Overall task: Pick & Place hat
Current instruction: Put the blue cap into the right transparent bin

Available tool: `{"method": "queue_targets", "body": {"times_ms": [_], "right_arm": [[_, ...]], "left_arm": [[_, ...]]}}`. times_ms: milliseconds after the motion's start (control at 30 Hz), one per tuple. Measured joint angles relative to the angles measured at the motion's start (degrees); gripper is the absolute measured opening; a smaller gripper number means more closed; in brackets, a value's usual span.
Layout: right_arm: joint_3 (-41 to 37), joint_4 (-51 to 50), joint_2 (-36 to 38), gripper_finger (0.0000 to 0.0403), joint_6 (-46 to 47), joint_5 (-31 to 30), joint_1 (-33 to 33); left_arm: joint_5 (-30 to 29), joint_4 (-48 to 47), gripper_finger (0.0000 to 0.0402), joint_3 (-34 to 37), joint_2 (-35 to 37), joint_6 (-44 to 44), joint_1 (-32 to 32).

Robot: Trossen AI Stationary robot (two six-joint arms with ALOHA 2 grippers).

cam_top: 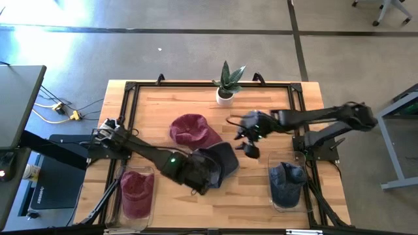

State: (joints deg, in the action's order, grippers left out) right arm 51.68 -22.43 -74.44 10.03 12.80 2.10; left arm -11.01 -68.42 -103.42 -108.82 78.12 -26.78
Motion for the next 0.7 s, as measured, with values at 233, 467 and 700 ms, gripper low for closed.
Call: {"method": "queue_targets", "body": {"times_ms": [233,467,700], "right_arm": [[0.0,10.1,-14.6,0.0226,-13.9,10.1,8.7],[0.0,17.1,-24.4,0.0225,-16.2,22.9,12.3],[0.0,21.0,-28.1,0.0181,-15.4,26.1,11.9]], "left_arm": [[-1.9,2.9,0.0,1.0,1.3,9.3,-4.0],[-5.4,3.1,0.0,1.0,2.4,16.2,-7.3],[-9.3,-8.2,0.0,1.3,4.9,21.2,-7.0]]}}
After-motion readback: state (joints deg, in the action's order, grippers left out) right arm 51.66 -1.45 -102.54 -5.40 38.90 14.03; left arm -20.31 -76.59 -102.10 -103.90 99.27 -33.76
